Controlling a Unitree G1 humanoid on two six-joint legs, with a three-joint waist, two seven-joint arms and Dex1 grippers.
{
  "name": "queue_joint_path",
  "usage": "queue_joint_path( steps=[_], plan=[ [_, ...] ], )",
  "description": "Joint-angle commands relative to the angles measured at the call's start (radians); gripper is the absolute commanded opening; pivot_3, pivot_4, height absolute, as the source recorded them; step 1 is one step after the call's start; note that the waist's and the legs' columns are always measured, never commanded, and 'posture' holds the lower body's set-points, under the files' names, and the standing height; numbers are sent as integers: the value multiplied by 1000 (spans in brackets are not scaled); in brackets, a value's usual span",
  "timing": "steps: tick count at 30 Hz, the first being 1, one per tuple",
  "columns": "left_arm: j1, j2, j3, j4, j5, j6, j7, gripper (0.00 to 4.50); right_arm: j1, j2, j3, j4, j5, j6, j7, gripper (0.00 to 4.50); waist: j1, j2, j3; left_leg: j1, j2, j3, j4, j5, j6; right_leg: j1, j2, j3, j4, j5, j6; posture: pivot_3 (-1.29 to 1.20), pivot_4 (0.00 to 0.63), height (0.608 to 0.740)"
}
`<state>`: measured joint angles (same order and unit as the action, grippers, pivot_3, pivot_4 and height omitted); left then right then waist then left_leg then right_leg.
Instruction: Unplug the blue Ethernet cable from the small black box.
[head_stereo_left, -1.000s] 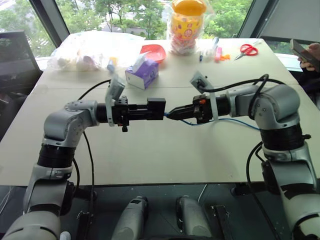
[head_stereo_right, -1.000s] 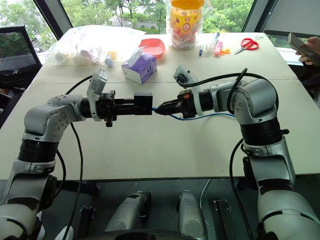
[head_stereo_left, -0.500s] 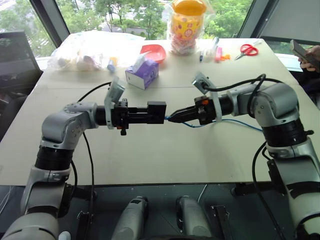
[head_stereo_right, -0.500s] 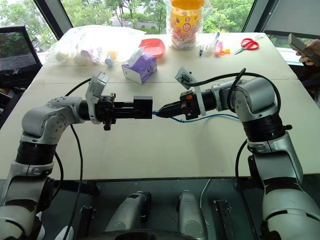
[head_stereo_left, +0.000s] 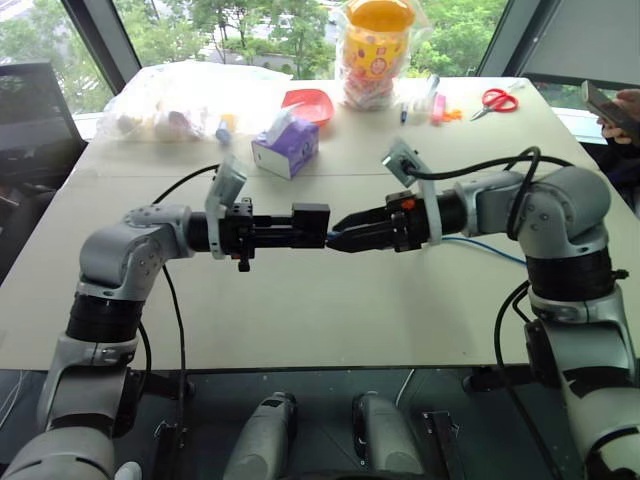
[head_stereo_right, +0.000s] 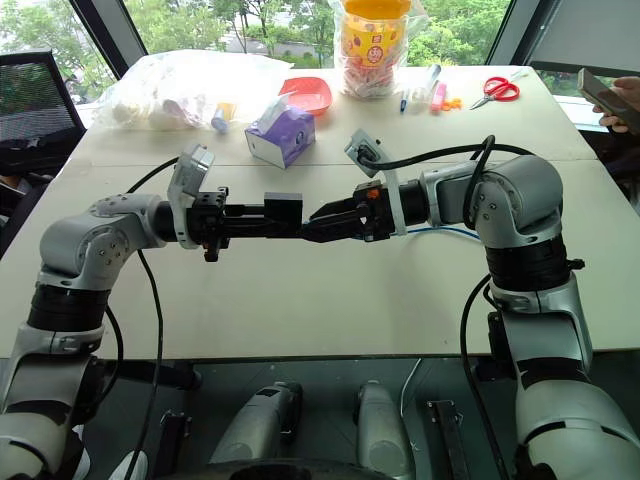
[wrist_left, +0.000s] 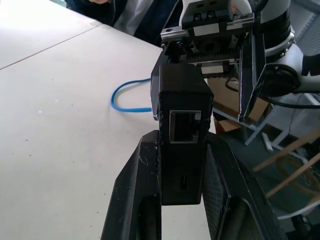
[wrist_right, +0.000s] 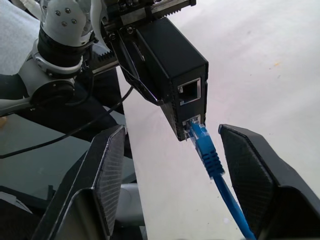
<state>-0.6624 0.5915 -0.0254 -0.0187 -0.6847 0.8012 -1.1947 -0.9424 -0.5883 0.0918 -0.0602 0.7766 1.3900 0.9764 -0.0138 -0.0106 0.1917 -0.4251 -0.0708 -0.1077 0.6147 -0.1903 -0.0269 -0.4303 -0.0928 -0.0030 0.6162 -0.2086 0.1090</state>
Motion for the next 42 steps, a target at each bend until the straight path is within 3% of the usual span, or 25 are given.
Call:
queue_joint_path(
  steps=[1, 7, 8, 10, 13, 15, 28, 42],
  plan=[
    [-19, -1, 6, -22, -13, -3, -2, 477, -26, 5, -18, -39, 29, 4, -9, 3204, 0, 0, 0, 0, 0, 0, 0, 0, 0, 0, 0, 0, 0, 0, 0, 0, 150, 740],
    [-22, -5, 7, -26, -13, 1, 0, 477, -29, 5, 3, -34, 20, -13, -9, 3204, -2, 0, 0, 0, 0, 0, 0, 0, 0, 0, 0, 0, 0, 0, 0, 0, 150, 740],
    [-22, -5, 7, -26, -13, 1, 0, 477, -28, 3, 7, -34, 19, -16, -7, 2986, -2, 0, 0, 0, 0, 0, 0, 0, 0, 0, 0, 0, 0, 0, 0, 0, 150, 740],
    [-22, -5, 7, -27, -13, 2, 1, 477, -27, -1, 13, -35, 18, -19, -4, 2519, -2, 0, 0, 0, 0, 0, 0, 0, 0, 0, 0, 0, 0, 0, 0, 0, 150, 740],
    [-22, -5, 7, -27, -13, 3, 1, 477, -24, -6, 23, -38, 15, -25, 0, 944, -2, 0, 0, 0, 0, 0, 0, 0, 0, 0, 0, 0, 0, 0, 0, 0, 150, 740],
    [-20, -3, 7, -30, -14, 3, 0, 477, -22, -7, 24, -40, 14, -25, 2, 121, -2, 0, 0, 0, 0, 0, 0, 0, 0, 0, 0, 0, 0, 0, 0, 0, 150, 740],
    [-30, -8, 30, -26, -44, 34, 4, 477, -13, -15, 45, -55, -6, -44, 8, 88, -2, 0, 0, 0, 0, 0, 0, 0, 0, 0, 0, 0, 0, 0, 0, 0, 150, 740],
    [-35, 8, 86, -66, -145, 133, -2, 477, 13, -95, 85, 32, -66, -155, 76, 88, -2, 0, 0, 0, 0, 0, 0, 0, 0, 0, 0, 0, 0, 0, 0, 0, 150, 740]
  ],
)
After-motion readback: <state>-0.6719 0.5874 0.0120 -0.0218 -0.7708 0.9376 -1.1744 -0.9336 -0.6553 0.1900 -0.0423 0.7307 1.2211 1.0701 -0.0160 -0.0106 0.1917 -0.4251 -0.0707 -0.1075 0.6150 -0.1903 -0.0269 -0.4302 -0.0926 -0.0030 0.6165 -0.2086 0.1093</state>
